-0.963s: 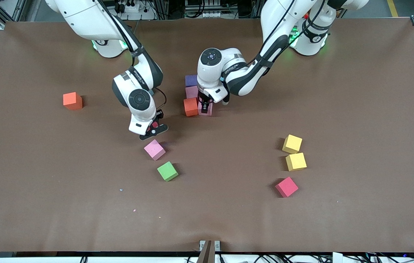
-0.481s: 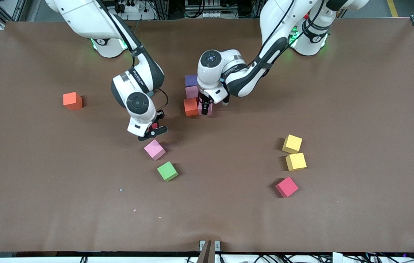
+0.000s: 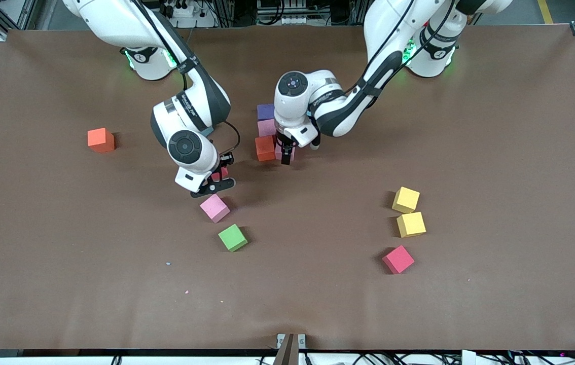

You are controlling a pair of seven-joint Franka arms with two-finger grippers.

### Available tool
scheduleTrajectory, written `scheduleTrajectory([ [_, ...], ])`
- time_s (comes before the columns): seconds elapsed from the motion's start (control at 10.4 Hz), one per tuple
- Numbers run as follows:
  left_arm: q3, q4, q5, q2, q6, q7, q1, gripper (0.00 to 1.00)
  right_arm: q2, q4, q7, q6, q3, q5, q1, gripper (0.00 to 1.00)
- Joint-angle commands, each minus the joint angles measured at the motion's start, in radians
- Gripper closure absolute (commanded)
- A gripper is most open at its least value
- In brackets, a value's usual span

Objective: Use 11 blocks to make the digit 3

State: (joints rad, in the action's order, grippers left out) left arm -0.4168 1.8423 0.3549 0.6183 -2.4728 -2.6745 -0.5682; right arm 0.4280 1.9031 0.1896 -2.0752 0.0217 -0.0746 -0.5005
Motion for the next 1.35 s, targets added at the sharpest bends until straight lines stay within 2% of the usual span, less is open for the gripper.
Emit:
scheduleTrajectory([
  [0.0,-0.035,0.02,0.0,-0.071,0.067,-0.012,0.008,0.0,0.014,-0.018,0.049,-0.019,0.006,-0.016,0.0,1.0],
  [0.39,-0.091,0.021,-0.007,-0.146,0.15,0.007,0.066,0.0,0.023,-0.018,0.086,-0.055,0.006,-0.016,-0.007,1.0],
  [0.77,-0.122,0.012,-0.008,-0.204,0.274,0.249,0.223,0.0,0.038,-0.019,0.141,-0.111,0.006,-0.016,-0.029,1.0],
  [1.06,-0.122,-0.001,-0.008,-0.221,0.291,0.457,0.374,0.0,0.057,-0.021,0.285,-0.23,0.006,-0.016,-0.074,1.0],
  [1.25,-0.12,-0.027,-0.008,-0.213,0.291,0.586,0.466,0.0,0.107,-0.083,0.368,-0.255,0.006,-0.011,-0.121,1.0],
])
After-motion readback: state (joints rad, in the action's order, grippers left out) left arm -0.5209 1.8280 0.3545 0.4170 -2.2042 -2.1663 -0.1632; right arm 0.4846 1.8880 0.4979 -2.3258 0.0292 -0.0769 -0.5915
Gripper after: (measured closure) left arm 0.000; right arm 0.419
